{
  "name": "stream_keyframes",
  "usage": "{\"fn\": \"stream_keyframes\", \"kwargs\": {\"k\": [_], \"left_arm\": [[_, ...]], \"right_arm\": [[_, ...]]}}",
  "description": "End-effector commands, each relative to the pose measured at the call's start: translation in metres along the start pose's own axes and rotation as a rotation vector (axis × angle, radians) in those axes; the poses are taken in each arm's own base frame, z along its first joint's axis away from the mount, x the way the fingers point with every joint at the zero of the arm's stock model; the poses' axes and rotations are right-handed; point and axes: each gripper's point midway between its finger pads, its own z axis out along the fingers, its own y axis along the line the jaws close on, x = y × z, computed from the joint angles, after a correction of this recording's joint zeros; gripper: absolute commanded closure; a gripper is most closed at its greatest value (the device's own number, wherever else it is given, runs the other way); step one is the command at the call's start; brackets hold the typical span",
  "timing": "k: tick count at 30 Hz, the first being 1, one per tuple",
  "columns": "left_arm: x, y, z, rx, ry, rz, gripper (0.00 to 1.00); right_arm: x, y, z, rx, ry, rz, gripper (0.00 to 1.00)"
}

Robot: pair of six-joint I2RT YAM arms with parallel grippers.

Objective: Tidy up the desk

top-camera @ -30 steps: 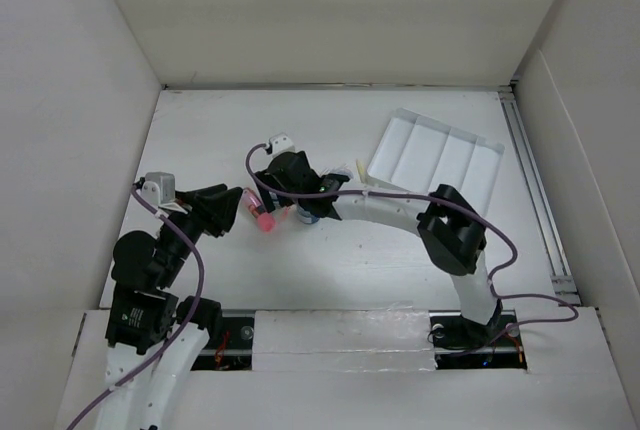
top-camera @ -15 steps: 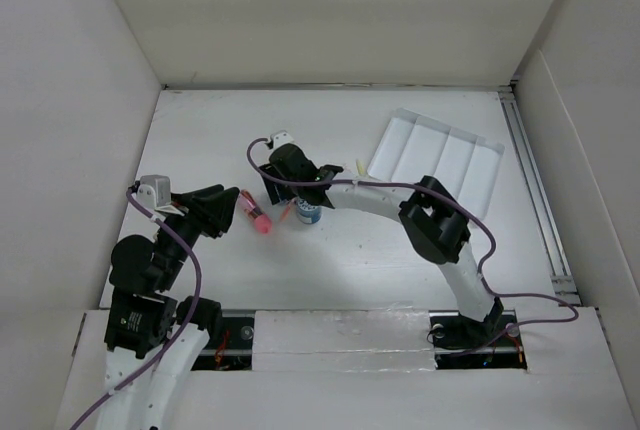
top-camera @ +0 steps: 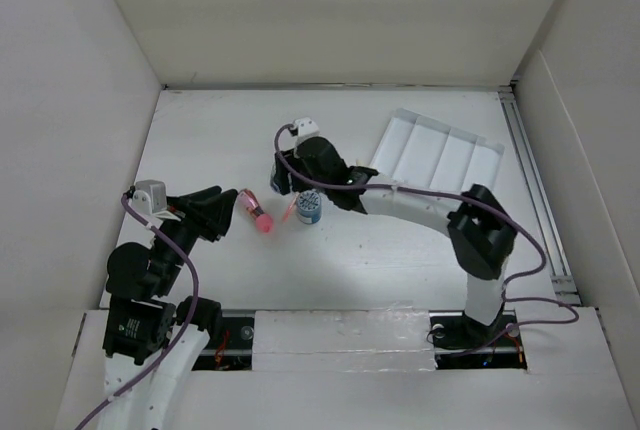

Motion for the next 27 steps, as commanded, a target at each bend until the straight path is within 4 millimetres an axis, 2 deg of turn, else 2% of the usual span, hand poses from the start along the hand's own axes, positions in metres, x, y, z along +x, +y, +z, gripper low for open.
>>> {"fn": "stream_keyframes", "kwargs": {"k": [1, 2, 3, 4, 5, 6, 7, 8, 9, 10, 11, 12, 13, 16, 17, 18, 20, 23, 25, 27], "left_arm": [[-0.016, -0.008, -0.001, 0.023, -0.054, 0.006, 0.60], [-0.015, -0.009, -0.001, 0.032, -0.047, 0.006, 0.59], [-0.014, -0.010, 0.000, 0.038, -0.046, 0.006, 0.58], [-0.013, -0.010, 0.000, 0.042, -0.040, 0.006, 0.58], [-0.013, -0.012, 0.000, 0.052, -0.039, 0.007, 0.57], [-0.012, -0.012, 0.000, 0.055, -0.038, 0.007, 0.57], [-0.013, -0.013, -0.001, 0.057, -0.042, 0.009, 0.57], [-0.013, -0.014, -0.002, 0.065, -0.041, 0.010, 0.56], [-0.013, -0.015, -0.003, 0.071, -0.043, 0.013, 0.56], [-0.013, -0.016, -0.003, 0.077, -0.042, 0.013, 0.55], [-0.012, -0.018, -0.003, 0.085, -0.039, 0.014, 0.55], [-0.013, -0.019, -0.004, 0.089, -0.039, 0.016, 0.55], [-0.013, -0.019, -0.005, 0.091, -0.043, 0.017, 0.55], [-0.014, -0.021, -0.006, 0.100, -0.049, 0.017, 0.54], [-0.014, -0.021, -0.006, 0.101, -0.048, 0.017, 0.54], [-0.015, -0.022, -0.007, 0.106, -0.051, 0.018, 0.54], [-0.014, -0.024, -0.008, 0.111, -0.049, 0.018, 0.54], [-0.015, -0.025, -0.010, 0.119, -0.050, 0.018, 0.54], [-0.015, -0.027, -0.011, 0.128, -0.049, 0.019, 0.54], [-0.016, -0.027, -0.011, 0.128, -0.051, 0.019, 0.54]], "right_arm": [[-0.128, 0.006, -0.073, -0.092, -0.371, 0.140, 0.52], [-0.133, -0.002, -0.081, -0.085, -0.390, 0.148, 0.52], [-0.137, -0.023, -0.086, -0.046, -0.406, 0.162, 0.52], [-0.130, -0.044, -0.088, 0.009, -0.401, 0.171, 0.52], [-0.137, -0.060, -0.100, 0.040, -0.423, 0.191, 0.52], [-0.141, -0.099, -0.106, 0.113, -0.437, 0.222, 0.52], [-0.140, -0.122, -0.111, 0.163, -0.446, 0.268, 0.53], [-0.126, -0.149, -0.113, 0.215, -0.423, 0.301, 0.53], [-0.131, -0.169, -0.128, 0.241, -0.450, 0.340, 0.53], [-0.131, -0.213, -0.140, 0.308, -0.477, 0.417, 0.53], [-0.114, -0.238, -0.145, 0.355, -0.467, 0.463, 0.53], [-0.116, -0.256, -0.161, 0.382, -0.499, 0.503, 0.53], [-0.111, -0.294, -0.176, 0.462, -0.533, 0.566, 0.53], [-0.083, -0.347, -0.204, 0.615, -0.567, 0.660, 0.53], [-0.075, -0.374, -0.220, 0.689, -0.588, 0.693, 0.53], [-0.060, -0.386, -0.225, 0.734, -0.581, 0.716, 0.53], [-0.046, -0.417, -0.247, 0.836, -0.615, 0.767, 0.52], [-0.031, -0.448, -0.270, 0.937, -0.651, 0.802, 0.52], [-0.034, -0.457, -0.274, 0.942, -0.651, 0.807, 0.52], [-0.024, -0.470, -0.270, 0.979, -0.602, 0.821, 0.52]]}}
